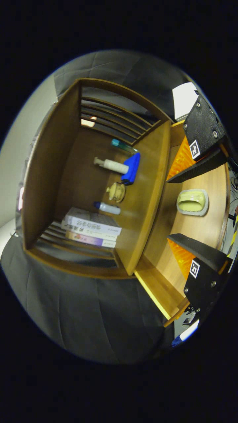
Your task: Pull open the drawer, take out the items inside it, and place them on the countertop above the cabinet.
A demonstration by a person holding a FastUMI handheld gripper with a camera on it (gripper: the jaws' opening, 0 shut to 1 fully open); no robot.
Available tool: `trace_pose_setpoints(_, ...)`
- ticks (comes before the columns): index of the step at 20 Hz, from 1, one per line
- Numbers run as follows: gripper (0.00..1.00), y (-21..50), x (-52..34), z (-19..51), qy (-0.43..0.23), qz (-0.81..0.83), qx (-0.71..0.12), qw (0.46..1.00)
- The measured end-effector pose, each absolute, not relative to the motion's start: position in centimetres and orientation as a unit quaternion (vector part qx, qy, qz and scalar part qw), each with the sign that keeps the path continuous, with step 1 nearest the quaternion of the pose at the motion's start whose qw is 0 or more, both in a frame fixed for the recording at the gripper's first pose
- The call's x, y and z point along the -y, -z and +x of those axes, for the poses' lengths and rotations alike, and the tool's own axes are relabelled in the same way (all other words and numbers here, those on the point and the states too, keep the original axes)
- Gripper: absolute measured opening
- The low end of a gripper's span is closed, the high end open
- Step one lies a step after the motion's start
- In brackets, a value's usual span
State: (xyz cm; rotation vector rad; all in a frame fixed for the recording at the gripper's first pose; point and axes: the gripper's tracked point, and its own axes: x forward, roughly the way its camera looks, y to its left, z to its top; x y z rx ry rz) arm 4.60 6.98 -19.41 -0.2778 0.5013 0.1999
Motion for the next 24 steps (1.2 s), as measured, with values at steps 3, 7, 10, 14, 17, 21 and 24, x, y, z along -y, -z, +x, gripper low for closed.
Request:
trace_pose_setpoints(3, 0.95, 23.2, -5.6, 5.2, -0.080, -0.109, -0.303, 0.943)
trace_pose_setpoints(7, 0.95, 27.0, -4.1, 6.0, -0.062, -0.116, -0.359, 0.924)
trace_pose_setpoints(10, 0.95, 29.1, -3.9, 6.6, -0.059, -0.111, -0.392, 0.911)
trace_pose_setpoints(14, 0.94, 31.4, -3.4, 6.4, -0.045, -0.081, -0.431, 0.897)
trace_pose_setpoints(17, 0.88, 32.0, -3.1, 6.4, -0.038, -0.053, -0.443, 0.894)
trace_pose_setpoints(21, 0.79, 32.7, -3.1, 6.5, -0.027, -0.015, -0.447, 0.894)
trace_pose_setpoints(24, 0.61, 33.3, -3.2, 6.7, -0.032, -0.009, -0.453, 0.891)
